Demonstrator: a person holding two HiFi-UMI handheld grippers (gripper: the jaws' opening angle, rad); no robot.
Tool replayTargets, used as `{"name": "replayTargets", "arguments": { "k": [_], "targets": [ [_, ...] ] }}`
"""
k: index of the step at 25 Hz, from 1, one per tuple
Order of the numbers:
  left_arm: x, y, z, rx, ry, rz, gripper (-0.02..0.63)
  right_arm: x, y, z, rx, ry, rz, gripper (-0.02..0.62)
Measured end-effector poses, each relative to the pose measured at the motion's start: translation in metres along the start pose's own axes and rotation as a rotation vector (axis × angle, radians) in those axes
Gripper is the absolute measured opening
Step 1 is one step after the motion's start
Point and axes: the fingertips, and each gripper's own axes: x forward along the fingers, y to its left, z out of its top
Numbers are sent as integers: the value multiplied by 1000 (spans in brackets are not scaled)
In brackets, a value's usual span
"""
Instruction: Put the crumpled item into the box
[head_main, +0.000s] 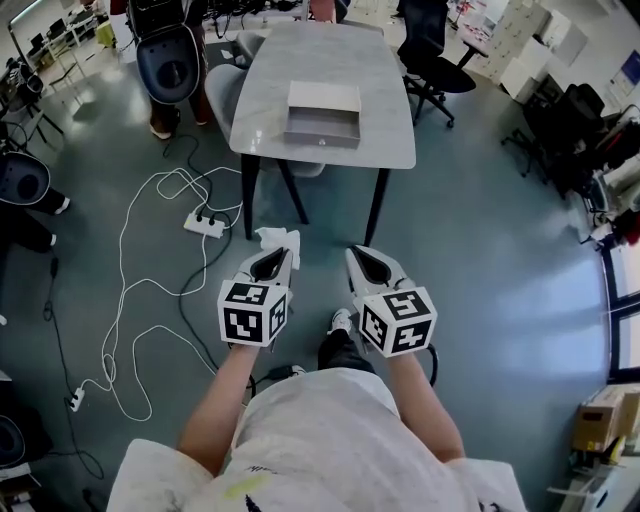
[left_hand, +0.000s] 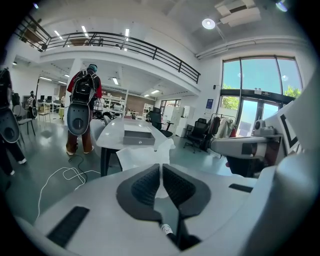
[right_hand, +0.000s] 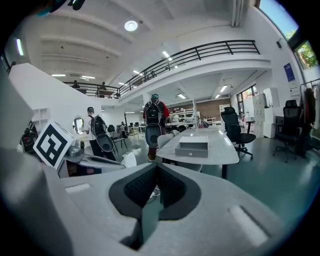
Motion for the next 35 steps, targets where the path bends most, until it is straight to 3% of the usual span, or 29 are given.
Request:
{"name": "replayTargets", "arguments": {
  "k": [7, 28, 35],
  "targets": [
    [27, 13, 10, -11, 13, 24, 23, 27, -22, 8, 10, 4, 21, 5],
    [174, 17, 97, -2, 38, 113, 23, 120, -164, 63, 41, 6, 104, 5],
    [205, 11, 107, 4, 55, 140, 23, 136, -198, 68, 54, 12, 132, 5]
  ]
}}
